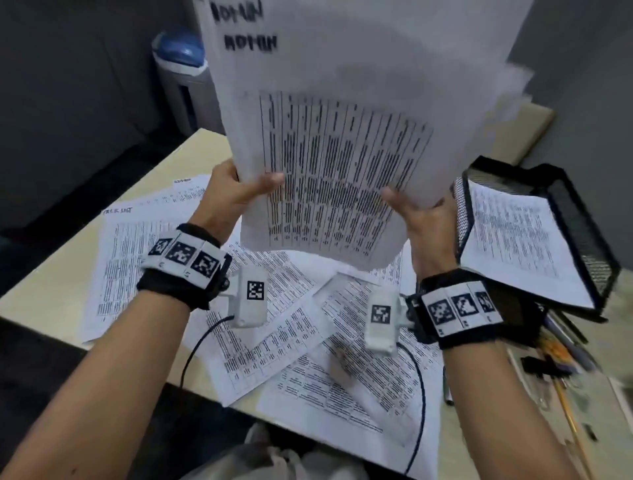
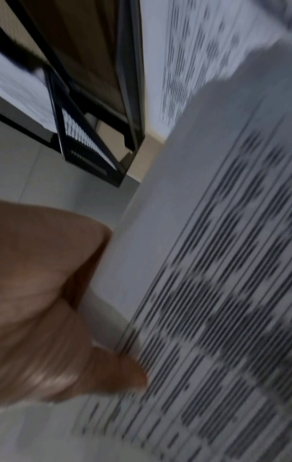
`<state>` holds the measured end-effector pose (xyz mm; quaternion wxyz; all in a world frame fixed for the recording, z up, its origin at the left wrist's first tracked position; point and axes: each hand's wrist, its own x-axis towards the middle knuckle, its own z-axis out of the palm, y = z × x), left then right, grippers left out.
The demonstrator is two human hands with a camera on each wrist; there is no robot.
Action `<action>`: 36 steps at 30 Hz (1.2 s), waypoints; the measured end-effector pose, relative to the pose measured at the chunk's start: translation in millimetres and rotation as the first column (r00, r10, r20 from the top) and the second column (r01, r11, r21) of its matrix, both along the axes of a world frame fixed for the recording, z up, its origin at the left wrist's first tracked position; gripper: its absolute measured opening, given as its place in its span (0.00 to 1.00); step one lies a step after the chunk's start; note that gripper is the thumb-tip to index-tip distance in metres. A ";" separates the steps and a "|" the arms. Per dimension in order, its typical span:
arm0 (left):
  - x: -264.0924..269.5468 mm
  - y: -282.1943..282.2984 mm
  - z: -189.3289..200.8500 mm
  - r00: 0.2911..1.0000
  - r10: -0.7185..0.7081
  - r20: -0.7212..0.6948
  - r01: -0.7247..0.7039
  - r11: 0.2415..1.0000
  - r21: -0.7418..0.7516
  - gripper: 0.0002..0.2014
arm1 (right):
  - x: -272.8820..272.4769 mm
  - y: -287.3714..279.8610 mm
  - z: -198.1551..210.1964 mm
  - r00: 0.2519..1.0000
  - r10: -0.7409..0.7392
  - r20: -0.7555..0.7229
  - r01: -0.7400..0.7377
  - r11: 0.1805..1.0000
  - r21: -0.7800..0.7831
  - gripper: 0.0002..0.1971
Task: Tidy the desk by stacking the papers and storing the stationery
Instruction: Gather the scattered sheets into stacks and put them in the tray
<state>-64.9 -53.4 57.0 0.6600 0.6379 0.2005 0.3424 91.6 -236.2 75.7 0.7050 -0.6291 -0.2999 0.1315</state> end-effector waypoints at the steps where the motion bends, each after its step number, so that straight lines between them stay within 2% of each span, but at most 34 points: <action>1: -0.8 -3.3 -4.7 1.000 -0.014 -0.014 0.014 1.000 0.002 0.27 | -2.5 -4.4 -7.4 1.000 0.002 -0.020 -0.002 1.000 -0.014 0.17; 4: 0.3 -12.1 -13.7 0.999 -0.027 -0.037 0.025 0.999 -0.033 0.37 | -9.1 -10.9 -27.0 0.998 0.005 -0.070 -0.007 1.000 -0.026 0.26; 6: 0.3 -17.0 -19.0 0.993 -0.038 -0.108 0.036 0.999 -0.021 0.40 | -13.5 -9.3 -39.1 0.994 0.017 -0.110 -0.024 0.998 -0.066 0.19; 8: -0.5 -23.3 -30.7 0.975 -0.077 -0.208 0.077 0.997 -0.008 0.38 | -17.7 -4.9 -52.1 0.987 0.036 -0.154 -0.055 0.991 -0.120 0.15; 10: -2.1 -31.8 -44.8 0.954 -0.085 -0.286 0.078 0.996 -0.034 0.30 | -18.5 0.0 -63.4 0.982 0.026 -0.186 -0.060 0.982 -0.181 0.15; 12: -1.4 -40.9 -54.0 0.947 -0.045 -0.318 0.037 0.999 -0.029 0.15 | -14.6 1.8 -64.0 0.978 -0.013 -0.208 -0.030 0.978 -0.204 0.13; 13: 1.2 -44.6 -53.9 0.948 -0.026 -0.316 0.027 1.000 0.000 0.12 | -11.7 1.5 -59.4 0.980 -0.031 -0.198 -0.008 0.980 -0.197 0.12; 15: 12.1 -49.9 -42.0 0.958 0.020 -0.285 0.002 0.997 0.075 0.09 | -3.8 -4.5 -45.8 0.985 -0.057 -0.162 0.031 0.987 -0.160 0.11; 17: 30.7 -51.7 -19.5 0.976 0.071 -0.206 -0.051 0.994 0.101 0.06 | 8.9 -16.2 -35.9 0.990 -0.070 -0.126 0.050 0.987 -0.152 0.14; 21: 87.0 -64.2 32.7 0.996 0.077 0.050 -0.077 0.997 0.002 0.07 | 39.1 -61.0 -31.3 0.993 -0.101 -0.057 0.083 0.961 -0.263 0.14; 24: 141.8 -87.1 57.0 0.999 0.005 0.054 -0.002 0.999 -0.045 0.07 | 73.0 -102.4 -15.6 0.969 -0.245 -0.014 0.234 0.942 -0.238 0.16; 27: 197.5 -120.5 64.3 0.996 -0.068 -0.058 0.063 0.994 -0.093 0.26 | 116.9 -139.7 -0.1 0.873 -0.468 0.140 0.488 0.832 -0.263 0.16; 30: 241.7 -161.3 51.1 0.959 -0.133 -0.252 0.152 0.987 0.058 0.33 | 158.0 -171.1 2.8 0.804 -0.556 0.210 0.593 0.730 -0.340 0.17; 31: 252.5 -174.5 43.8 0.940 -0.146 -0.307 0.193 0.973 0.129 0.32 | 169.6 -178.4 2.0 0.808 -0.552 0.206 0.587 0.719 -0.372 0.19; 33: 270.5 -196.5 29.1 0.881 -0.101 -0.463 0.265 0.915 0.304 0.22 | 189.5 -187.8 -1.4 0.832 -0.522 0.186 0.540 0.688 -0.485 0.22; 35: 286.5 -212.1 14.2 0.782 -0.009 -0.623 0.351 0.832 0.429 0.11 | 207.5 -192.9 -8.4 0.846 -0.495 0.198 0.491 0.581 -0.649 0.20; 36: 290.4 -216.7 8.1 0.730 0.017 -0.683 0.394 0.806 0.442 0.10 | 212.1 -193.1 -13.3 0.854 -0.477 0.207 0.466 0.524 -0.713 0.19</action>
